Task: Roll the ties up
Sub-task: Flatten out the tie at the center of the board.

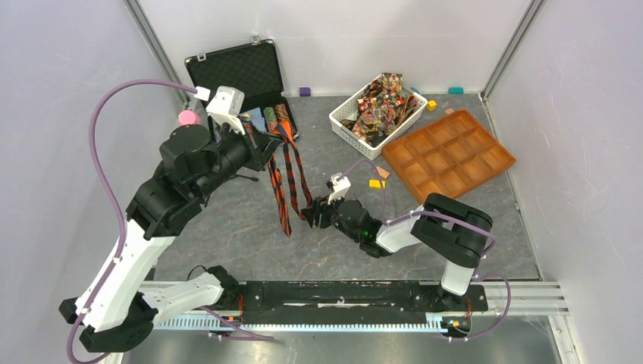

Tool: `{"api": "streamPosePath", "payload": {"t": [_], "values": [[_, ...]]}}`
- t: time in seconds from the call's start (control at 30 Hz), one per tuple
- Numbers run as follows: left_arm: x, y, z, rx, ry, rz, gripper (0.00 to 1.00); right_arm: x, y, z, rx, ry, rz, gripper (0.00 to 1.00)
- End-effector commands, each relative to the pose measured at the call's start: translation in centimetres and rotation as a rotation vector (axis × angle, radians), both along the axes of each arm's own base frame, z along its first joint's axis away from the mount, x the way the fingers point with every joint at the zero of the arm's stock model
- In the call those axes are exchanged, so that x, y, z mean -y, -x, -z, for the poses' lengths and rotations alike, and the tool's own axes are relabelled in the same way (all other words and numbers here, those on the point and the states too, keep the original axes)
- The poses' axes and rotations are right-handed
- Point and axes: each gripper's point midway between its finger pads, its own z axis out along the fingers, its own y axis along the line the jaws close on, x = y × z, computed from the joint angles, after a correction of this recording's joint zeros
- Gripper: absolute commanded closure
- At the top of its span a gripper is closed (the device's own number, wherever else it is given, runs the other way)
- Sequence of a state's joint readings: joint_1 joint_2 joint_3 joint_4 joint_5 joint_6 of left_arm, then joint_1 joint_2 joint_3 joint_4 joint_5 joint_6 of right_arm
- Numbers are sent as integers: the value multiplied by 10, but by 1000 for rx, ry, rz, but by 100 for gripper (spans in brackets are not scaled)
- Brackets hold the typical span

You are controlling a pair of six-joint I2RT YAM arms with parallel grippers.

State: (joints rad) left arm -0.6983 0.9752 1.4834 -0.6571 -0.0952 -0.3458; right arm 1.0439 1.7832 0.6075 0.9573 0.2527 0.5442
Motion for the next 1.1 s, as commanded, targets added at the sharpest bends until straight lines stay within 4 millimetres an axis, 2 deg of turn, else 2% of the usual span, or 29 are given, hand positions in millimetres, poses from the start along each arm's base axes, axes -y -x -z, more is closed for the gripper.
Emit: {"api": "streamPosePath", "payload": {"t": [0.0, 0.2, 0.33, 0.37, 0.5, 0.6, 0.83, 0.97, 1.07], "values": [[-5, 11, -37, 74, 80, 8, 98, -4, -5, 2, 25, 26, 8, 44], [-14, 10, -37, 80, 78, -30, 98, 3, 0, 1, 57, 93, -34, 71], [-27, 10, -31, 85, 66, -83, 98, 24, 0, -12, 120, 201, -33, 94], [-30, 11, -28, 86, 62, -96, 98, 31, -2, -21, 144, 224, -20, 99], [-41, 14, -16, 77, 54, -131, 98, 70, -16, -55, 230, 349, 83, 100], [-45, 16, -4, 65, 47, -142, 98, 99, -27, -98, 294, 412, 178, 100], [-45, 18, 26, 14, 41, -145, 97, 170, -39, -226, 403, 422, 434, 100], [-37, 16, 41, -15, 47, -127, 98, 198, -32, -294, 429, 407, 517, 100], [-24, 14, 53, -50, 48, -84, 98, 220, -22, -339, 432, 364, 566, 100]]}}
